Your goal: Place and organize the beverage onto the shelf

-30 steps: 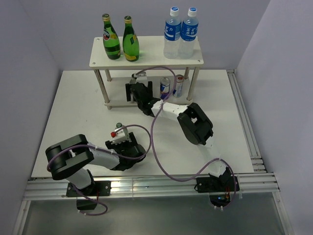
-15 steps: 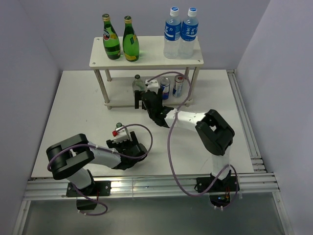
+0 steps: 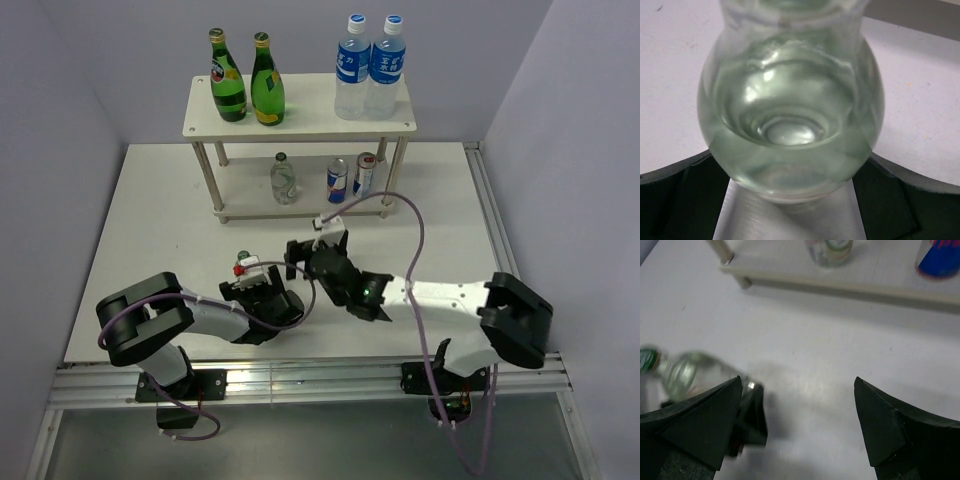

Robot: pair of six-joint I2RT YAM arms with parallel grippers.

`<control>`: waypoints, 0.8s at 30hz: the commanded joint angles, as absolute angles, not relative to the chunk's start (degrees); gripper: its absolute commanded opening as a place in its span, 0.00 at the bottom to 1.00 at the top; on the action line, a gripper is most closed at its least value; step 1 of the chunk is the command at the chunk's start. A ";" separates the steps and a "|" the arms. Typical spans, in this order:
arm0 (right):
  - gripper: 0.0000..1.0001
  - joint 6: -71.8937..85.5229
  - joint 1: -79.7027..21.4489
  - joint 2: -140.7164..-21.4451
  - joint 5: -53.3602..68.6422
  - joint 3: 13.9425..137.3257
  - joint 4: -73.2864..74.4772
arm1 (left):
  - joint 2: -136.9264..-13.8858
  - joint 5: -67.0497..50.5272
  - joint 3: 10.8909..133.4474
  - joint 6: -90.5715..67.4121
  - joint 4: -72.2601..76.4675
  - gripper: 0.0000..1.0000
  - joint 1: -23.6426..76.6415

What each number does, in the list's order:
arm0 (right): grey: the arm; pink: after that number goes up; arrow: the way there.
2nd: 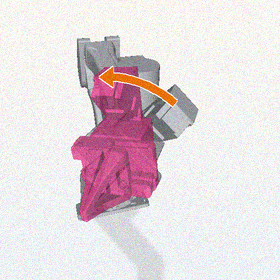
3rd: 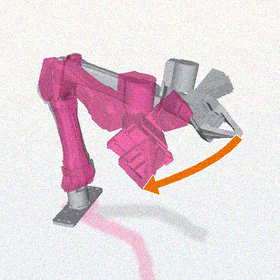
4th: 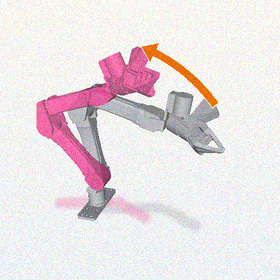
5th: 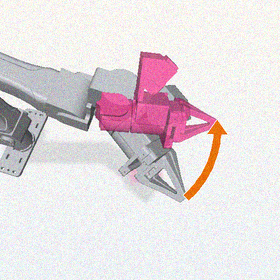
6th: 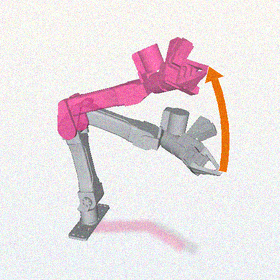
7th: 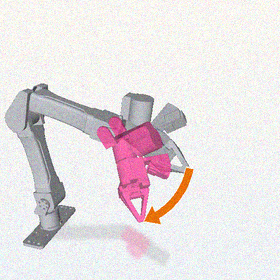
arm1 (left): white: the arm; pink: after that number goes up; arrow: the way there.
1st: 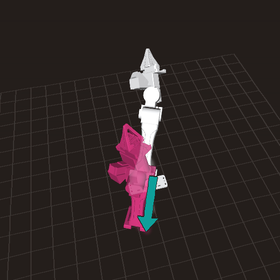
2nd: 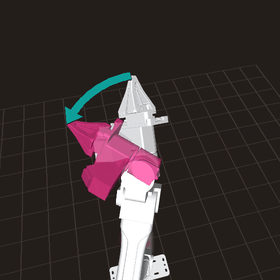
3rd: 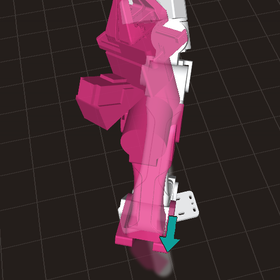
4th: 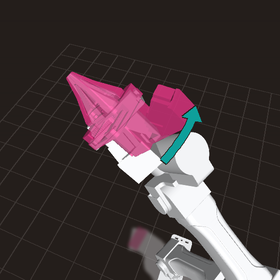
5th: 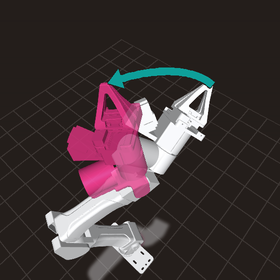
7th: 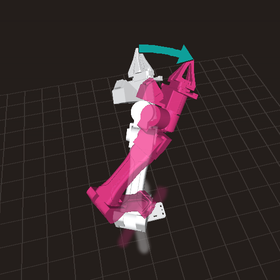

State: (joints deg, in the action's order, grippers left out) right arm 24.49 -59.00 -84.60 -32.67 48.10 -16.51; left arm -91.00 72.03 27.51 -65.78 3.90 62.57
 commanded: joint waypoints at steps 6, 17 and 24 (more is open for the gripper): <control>1.00 36.72 -73.20 -68.13 -40.34 34.02 -5.55 | -91.32 73.04 26.72 -54.34 15.98 0.99 60.12; 1.00 39.73 -81.29 -61.36 -46.66 32.17 -0.44 | -92.99 68.56 25.84 -41.49 31.37 0.83 54.23; 1.00 41.13 -82.26 -51.17 -51.14 31.55 8.07 | -93.08 68.03 26.46 -41.92 30.41 0.45 53.44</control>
